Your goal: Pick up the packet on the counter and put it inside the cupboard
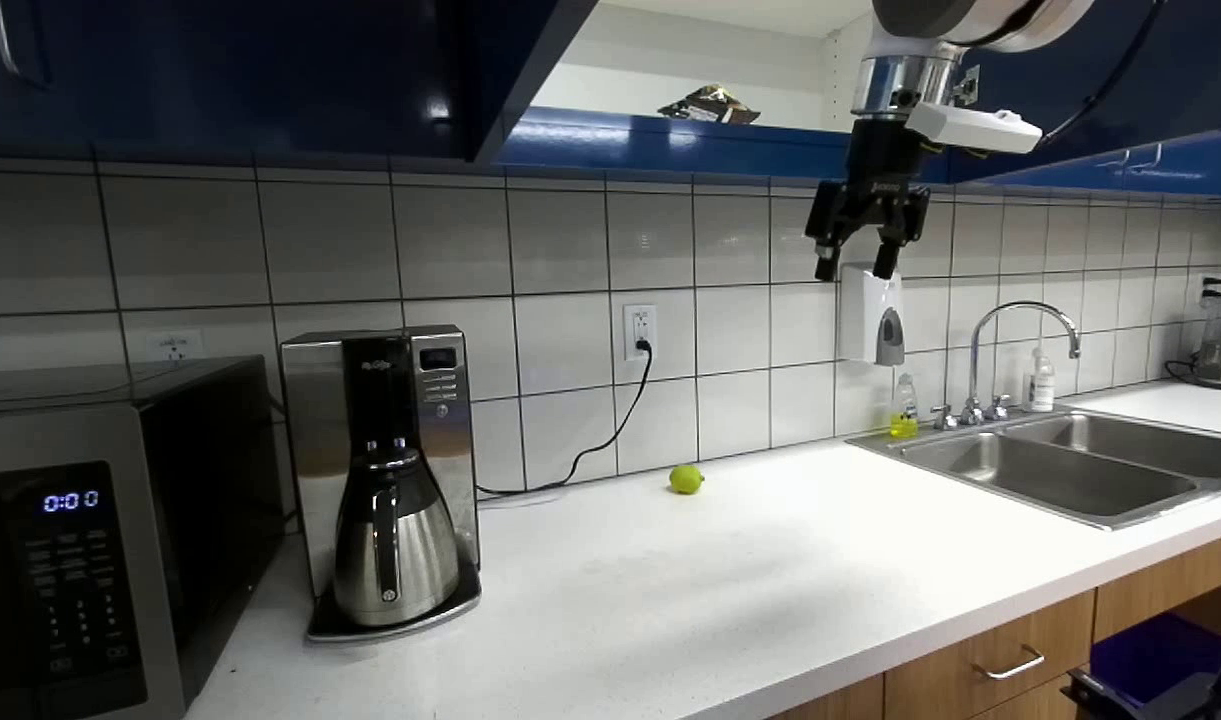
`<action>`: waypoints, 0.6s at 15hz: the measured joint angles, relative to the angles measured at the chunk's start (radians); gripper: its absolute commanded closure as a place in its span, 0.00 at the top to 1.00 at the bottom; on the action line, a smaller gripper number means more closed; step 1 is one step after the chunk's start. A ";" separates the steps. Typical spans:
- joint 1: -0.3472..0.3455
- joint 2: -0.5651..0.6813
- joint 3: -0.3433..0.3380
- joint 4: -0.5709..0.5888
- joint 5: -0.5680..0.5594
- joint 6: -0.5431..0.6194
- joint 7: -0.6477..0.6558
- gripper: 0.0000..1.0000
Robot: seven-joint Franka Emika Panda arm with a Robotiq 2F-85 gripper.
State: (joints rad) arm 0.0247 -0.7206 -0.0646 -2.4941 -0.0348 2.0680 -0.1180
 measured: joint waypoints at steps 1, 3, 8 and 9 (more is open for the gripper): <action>0.000 0.000 -0.002 -0.012 0.000 0.009 -0.004 1.00; 0.000 0.000 -0.005 -0.031 0.000 0.013 -0.014 1.00; 0.000 0.000 -0.005 -0.064 0.000 0.013 -0.041 1.00; 0.000 0.000 -0.005 -0.067 0.000 0.013 -0.043 1.00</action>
State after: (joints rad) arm 0.0251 -0.7202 -0.0693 -2.5607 -0.0349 2.0810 -0.1611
